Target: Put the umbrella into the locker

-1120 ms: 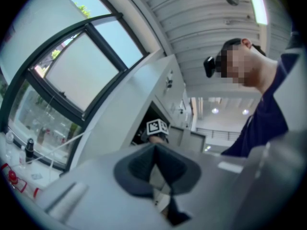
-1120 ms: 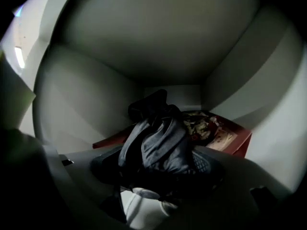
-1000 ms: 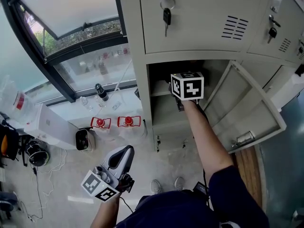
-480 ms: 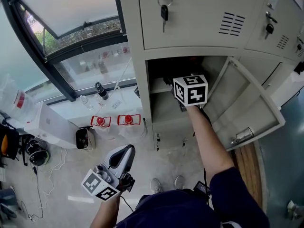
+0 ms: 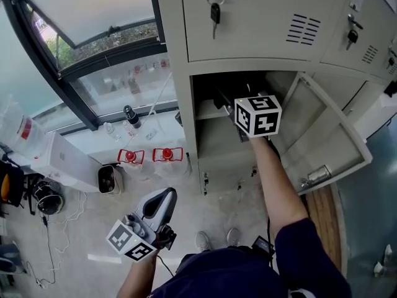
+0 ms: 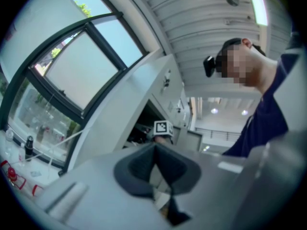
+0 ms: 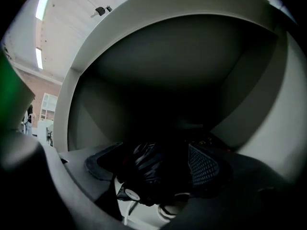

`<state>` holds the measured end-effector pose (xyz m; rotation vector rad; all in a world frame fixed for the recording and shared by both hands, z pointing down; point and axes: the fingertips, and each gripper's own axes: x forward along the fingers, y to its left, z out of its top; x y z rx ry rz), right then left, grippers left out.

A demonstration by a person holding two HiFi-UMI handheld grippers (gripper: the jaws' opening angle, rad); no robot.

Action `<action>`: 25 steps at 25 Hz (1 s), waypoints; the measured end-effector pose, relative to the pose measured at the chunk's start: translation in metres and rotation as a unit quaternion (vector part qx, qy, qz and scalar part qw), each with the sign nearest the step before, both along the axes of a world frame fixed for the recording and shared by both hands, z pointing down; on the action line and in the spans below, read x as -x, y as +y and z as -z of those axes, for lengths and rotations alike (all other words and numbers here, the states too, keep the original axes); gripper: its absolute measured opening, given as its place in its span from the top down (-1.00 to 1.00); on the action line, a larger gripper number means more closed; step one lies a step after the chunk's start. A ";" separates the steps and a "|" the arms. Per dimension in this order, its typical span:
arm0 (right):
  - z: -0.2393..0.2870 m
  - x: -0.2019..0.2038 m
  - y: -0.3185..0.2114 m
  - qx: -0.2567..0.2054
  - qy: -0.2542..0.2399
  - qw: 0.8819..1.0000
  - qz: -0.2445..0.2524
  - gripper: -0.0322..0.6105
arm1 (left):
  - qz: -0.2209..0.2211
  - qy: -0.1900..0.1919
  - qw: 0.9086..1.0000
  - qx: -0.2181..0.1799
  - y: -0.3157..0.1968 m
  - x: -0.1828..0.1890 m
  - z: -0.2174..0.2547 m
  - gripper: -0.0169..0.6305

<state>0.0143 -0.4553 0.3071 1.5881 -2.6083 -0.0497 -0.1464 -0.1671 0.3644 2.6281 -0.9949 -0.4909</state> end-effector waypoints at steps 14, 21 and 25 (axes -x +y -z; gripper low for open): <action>0.023 -0.017 0.068 -0.041 -0.023 0.999 0.013 -0.26 | -0.020 -0.004 1.000 -0.010 0.003 -0.018 0.008 0.94; 0.029 -0.017 0.113 -0.051 -0.019 0.998 0.023 -0.25 | -0.028 -0.007 1.000 -0.012 0.014 -0.024 0.010 0.94; 0.028 -0.020 0.140 -0.055 -0.015 0.998 0.027 -0.25 | -0.033 -0.009 0.999 -0.013 0.020 -0.028 0.011 0.94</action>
